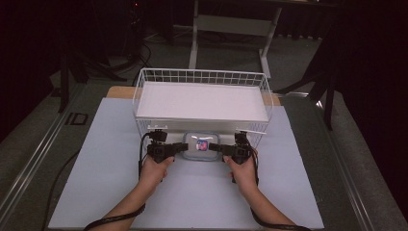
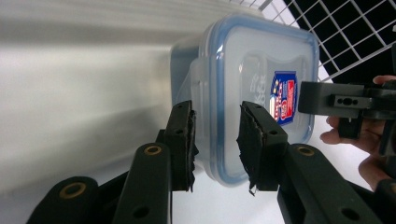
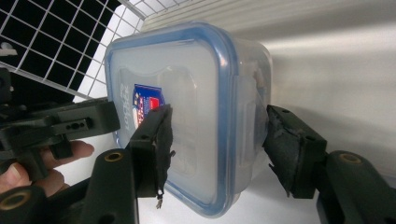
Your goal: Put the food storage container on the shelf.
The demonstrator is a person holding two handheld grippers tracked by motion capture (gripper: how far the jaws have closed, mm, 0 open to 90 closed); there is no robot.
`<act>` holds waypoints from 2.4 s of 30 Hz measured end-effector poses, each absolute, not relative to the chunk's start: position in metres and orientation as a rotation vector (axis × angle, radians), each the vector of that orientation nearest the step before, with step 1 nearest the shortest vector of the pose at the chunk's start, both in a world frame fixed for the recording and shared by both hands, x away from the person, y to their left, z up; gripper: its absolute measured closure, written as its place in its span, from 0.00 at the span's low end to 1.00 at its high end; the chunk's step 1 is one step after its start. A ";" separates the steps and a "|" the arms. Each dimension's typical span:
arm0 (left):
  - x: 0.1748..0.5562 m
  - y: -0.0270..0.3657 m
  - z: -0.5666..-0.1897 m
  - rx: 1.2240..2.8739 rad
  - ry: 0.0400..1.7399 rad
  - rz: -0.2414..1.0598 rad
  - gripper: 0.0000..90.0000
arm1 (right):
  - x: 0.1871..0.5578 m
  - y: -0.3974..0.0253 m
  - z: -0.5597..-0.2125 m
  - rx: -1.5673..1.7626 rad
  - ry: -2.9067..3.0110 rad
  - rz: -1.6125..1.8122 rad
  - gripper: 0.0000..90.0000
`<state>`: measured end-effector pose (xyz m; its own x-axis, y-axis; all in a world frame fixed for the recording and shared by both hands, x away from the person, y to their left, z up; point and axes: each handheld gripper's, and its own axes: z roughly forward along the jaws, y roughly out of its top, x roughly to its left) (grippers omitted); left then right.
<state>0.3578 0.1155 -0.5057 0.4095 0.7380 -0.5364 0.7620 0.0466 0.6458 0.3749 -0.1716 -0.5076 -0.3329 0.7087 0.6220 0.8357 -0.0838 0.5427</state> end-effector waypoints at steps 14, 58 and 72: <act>0.357 0.109 -0.510 1.715 1.226 0.148 0.61 | 0.379 -0.167 -0.503 -1.690 -2.248 -1.493 0.47; 0.285 0.128 -0.508 1.698 1.007 0.372 0.02 | 0.332 -0.123 -0.509 -1.521 -2.658 -1.376 1.00; 0.285 0.131 -0.509 1.685 1.005 0.425 0.02 | 0.346 -0.095 -0.520 -1.546 -2.640 -1.387 1.00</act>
<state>0.2852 0.1305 -0.5086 0.5795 0.7897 -0.2012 0.4063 -0.0660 0.9114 0.3458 -0.0954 -0.5196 -0.5577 0.8041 0.2058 0.6259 0.2446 0.7406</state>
